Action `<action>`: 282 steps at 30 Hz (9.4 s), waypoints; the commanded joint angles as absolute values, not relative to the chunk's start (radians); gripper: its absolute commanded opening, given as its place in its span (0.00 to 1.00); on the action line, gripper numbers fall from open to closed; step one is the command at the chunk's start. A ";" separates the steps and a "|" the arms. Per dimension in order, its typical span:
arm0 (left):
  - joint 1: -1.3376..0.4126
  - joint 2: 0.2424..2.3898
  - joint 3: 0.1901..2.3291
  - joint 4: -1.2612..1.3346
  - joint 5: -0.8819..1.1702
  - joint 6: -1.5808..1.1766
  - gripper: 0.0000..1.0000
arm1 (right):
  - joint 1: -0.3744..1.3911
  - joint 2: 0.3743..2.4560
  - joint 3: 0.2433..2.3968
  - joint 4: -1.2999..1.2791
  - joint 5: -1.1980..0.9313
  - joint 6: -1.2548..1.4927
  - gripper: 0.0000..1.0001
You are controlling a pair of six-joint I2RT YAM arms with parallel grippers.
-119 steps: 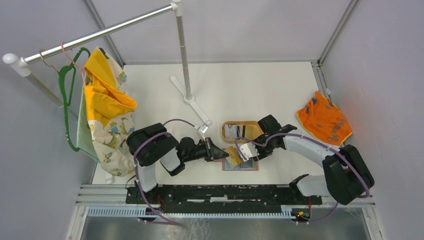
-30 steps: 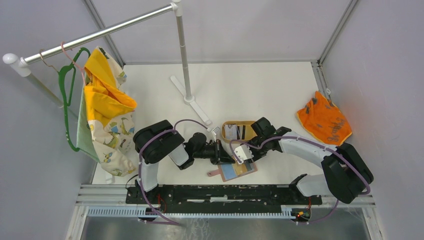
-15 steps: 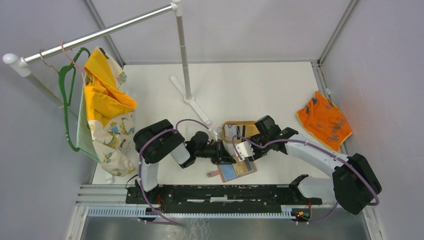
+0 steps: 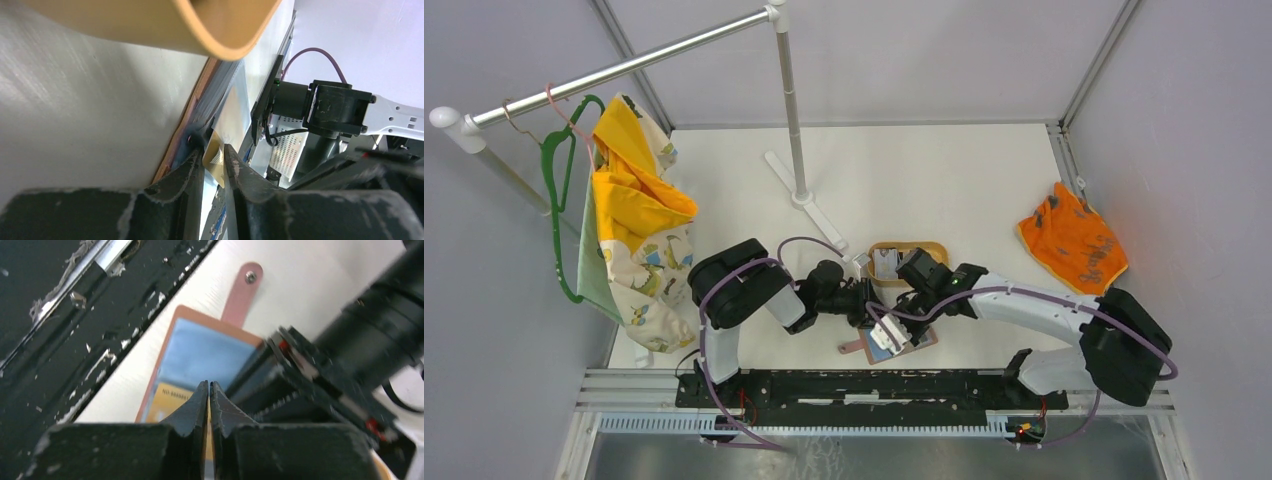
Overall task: Put the credit cards into the card holder
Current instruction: Insert the credit card into the card holder, then close the card holder at the center of the board.
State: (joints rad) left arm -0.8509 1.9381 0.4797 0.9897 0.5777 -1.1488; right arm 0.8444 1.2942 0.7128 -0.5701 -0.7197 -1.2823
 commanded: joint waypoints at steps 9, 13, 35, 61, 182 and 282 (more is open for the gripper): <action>-0.855 1.934 0.497 0.915 0.518 -1.065 0.30 | 1.069 1.421 0.718 -0.386 -0.360 -1.091 0.09; -0.856 1.929 0.497 0.907 0.516 -1.057 0.31 | 1.076 1.438 0.726 -0.447 -0.313 -1.143 0.09; -0.854 1.669 0.497 0.593 0.347 -0.889 0.42 | 0.989 1.379 0.720 -0.554 -0.299 -1.187 0.10; -0.934 1.147 0.324 0.101 0.344 -0.782 0.61 | 0.543 1.181 0.602 -0.545 -0.457 -1.208 0.35; -0.992 1.562 0.737 0.269 0.125 -0.690 0.35 | 0.538 1.062 0.435 -0.407 -0.524 -1.339 0.20; -1.538 1.838 1.214 -0.416 -0.659 -0.289 0.70 | -0.092 1.058 0.667 -0.628 -1.045 -1.129 0.33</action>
